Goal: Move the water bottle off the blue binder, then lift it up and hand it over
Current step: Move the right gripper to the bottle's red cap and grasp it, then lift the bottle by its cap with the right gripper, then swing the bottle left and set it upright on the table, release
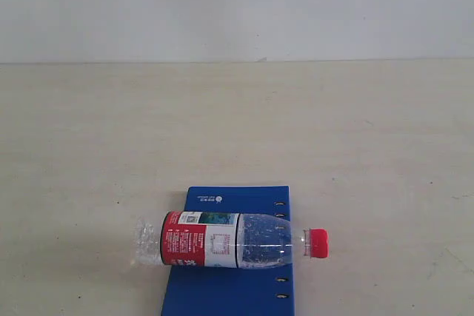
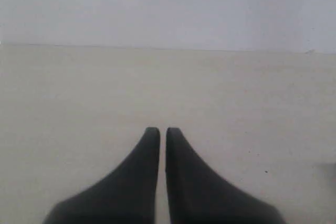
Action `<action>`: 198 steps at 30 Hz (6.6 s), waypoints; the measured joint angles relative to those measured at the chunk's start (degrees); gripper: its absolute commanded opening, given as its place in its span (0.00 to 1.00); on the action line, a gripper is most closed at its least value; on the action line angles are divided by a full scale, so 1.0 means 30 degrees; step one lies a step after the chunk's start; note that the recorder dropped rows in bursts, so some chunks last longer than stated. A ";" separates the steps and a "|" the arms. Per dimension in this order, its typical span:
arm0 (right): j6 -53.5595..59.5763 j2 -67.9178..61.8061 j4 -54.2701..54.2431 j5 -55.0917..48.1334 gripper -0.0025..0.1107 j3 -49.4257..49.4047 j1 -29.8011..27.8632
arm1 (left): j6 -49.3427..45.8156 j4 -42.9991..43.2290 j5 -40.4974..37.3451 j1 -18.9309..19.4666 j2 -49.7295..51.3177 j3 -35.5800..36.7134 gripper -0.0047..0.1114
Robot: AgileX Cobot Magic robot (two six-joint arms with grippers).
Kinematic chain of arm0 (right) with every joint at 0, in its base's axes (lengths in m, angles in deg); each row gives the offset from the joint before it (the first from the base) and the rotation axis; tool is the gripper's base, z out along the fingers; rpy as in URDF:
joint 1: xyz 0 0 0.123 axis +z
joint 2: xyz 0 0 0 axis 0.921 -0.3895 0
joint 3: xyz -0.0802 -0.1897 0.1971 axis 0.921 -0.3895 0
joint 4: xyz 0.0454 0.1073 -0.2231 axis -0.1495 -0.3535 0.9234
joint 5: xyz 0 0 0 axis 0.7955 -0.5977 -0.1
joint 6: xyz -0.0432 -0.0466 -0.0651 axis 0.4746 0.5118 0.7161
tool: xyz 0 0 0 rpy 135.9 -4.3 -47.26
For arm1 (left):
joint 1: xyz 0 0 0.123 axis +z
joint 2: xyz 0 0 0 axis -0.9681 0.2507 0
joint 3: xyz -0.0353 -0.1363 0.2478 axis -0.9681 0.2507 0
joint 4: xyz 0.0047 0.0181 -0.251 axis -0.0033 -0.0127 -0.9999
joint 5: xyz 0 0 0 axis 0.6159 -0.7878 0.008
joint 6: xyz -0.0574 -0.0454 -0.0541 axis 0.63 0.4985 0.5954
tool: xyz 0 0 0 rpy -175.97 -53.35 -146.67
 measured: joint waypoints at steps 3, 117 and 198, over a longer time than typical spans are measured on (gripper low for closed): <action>0.0122 -0.1650 0.0098 -0.1724 0.45 0.0306 0.2071 | 0.0000 0.0000 0.0000 0.0000 0.0000 0.0000 0.08; 5.0528 -1.6867 -2.9949 -0.0574 0.02 0.3160 0.8898 | 0.0000 0.0000 0.0000 0.0000 0.0000 0.0000 0.08; 4.4917 -1.6160 -3.4500 0.0458 0.27 0.8292 1.1910 | 0.0000 0.0000 0.0000 0.0000 0.0000 0.0000 0.08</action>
